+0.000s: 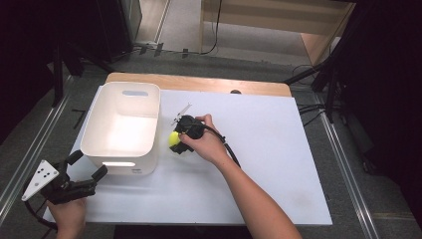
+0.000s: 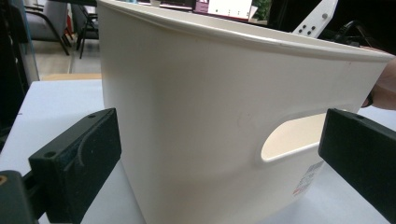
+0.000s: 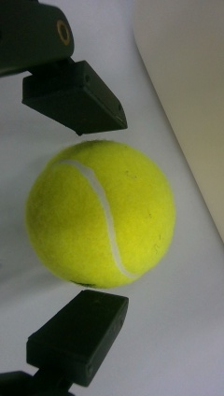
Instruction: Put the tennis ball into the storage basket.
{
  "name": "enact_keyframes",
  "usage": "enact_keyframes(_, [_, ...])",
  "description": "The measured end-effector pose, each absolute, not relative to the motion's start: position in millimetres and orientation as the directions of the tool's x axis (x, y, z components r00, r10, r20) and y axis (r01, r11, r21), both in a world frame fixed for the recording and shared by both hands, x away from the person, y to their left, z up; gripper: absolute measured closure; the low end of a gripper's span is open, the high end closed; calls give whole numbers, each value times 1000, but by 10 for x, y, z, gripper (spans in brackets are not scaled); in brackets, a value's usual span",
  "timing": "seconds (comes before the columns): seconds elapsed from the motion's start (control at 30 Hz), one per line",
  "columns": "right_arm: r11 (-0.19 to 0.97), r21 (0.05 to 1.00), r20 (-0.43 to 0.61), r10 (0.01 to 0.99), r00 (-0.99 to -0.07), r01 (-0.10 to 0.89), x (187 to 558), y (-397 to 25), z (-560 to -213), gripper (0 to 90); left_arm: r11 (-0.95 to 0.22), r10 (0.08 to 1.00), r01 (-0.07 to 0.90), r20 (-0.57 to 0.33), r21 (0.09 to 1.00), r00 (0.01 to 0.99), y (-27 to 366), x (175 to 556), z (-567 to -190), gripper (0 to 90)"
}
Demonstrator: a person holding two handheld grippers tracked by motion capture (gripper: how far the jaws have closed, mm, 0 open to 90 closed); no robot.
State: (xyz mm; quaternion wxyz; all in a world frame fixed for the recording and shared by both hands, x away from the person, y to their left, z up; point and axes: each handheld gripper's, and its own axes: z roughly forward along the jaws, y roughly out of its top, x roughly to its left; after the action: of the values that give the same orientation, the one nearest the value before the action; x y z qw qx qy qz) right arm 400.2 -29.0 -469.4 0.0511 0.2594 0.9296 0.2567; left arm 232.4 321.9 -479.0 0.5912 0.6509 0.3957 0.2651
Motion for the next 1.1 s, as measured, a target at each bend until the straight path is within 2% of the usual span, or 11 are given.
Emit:
enact_keyframes(0.67, [746, 492, 8, 511, -860, 448, 4033, -213, -4791, 143, 14, 828, 201, -124, 980, 547, 3218, 2323, -4790, 0])
enact_keyframes(1.1, [745, 484, 12, 520, -854, 460, 4030, -188, -4813, 212, 14, 829, 202, -125, 979, 546, 3220, 2323, -4788, 0])
